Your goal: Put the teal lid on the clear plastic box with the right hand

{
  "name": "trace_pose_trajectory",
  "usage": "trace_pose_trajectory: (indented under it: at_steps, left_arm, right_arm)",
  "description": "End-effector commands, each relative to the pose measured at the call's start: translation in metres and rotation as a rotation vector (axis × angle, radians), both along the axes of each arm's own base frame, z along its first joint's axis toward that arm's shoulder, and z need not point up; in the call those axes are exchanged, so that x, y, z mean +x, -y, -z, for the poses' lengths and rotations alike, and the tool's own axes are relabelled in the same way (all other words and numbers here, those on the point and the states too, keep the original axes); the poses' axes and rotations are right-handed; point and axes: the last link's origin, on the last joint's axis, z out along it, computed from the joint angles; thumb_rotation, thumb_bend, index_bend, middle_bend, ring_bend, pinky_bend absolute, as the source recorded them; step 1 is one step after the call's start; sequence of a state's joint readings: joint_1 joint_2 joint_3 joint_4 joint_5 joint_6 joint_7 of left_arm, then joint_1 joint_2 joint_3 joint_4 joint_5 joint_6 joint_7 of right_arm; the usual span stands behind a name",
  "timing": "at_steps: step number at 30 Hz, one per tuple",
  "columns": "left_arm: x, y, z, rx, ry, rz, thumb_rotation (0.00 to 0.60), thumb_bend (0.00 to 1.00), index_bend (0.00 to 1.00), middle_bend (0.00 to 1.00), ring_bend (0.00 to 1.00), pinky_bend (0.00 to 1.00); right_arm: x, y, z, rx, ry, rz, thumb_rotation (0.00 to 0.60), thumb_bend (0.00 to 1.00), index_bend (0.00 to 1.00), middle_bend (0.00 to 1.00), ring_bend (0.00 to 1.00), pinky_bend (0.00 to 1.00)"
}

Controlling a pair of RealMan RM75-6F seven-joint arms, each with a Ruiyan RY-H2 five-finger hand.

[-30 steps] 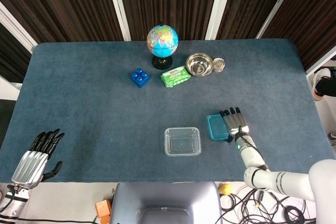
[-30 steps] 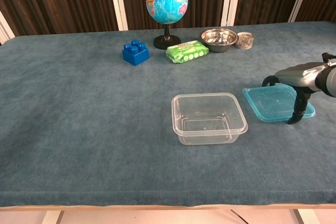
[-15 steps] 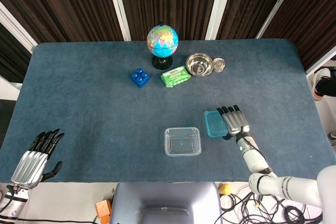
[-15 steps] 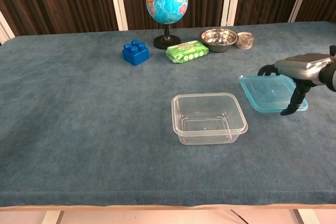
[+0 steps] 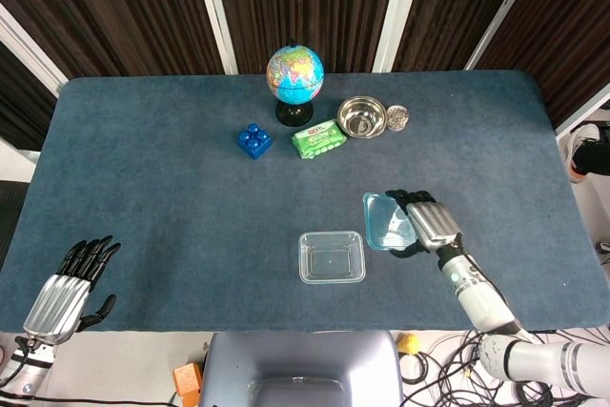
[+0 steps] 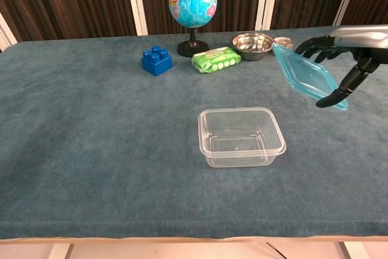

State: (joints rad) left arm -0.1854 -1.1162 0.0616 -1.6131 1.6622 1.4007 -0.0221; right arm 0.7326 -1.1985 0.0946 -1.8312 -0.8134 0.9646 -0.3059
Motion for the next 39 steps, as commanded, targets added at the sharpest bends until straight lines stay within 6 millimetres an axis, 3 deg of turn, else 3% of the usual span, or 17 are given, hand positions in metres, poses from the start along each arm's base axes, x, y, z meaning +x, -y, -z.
trace_pose_trajectory:
  at_steps: [1,12,24,39]
  left_arm:
    - [0.001,0.000,0.000,-0.004,0.001,0.003,0.600,0.38,0.00,0.00,0.00,0.00]
    - [0.000,0.000,-0.001,-0.006,0.002,0.005,0.600,0.38,0.00,0.00,0.00,0.00]
    - [-0.001,0.001,-0.004,-0.005,0.011,0.007,0.600,0.38,0.00,0.00,0.00,0.00]
    - [-0.001,0.002,-0.003,-0.013,0.009,0.010,0.600,0.38,0.00,0.00,0.00,0.00]
  right_arm:
    - [0.015,-0.012,0.006,0.035,0.095,0.020,0.600,0.07,0.78,0.46,0.21,0.11]
    - [0.049,-0.039,0.048,0.094,0.087,0.017,0.600,0.07,0.76,0.46,0.21,0.06]
    - [0.069,-0.042,0.060,0.106,0.086,0.035,0.600,0.07,0.76,0.46,0.21,0.06]
    - [0.078,-0.036,0.073,0.091,0.067,0.061,0.600,0.07,0.76,0.46,0.21,0.03]
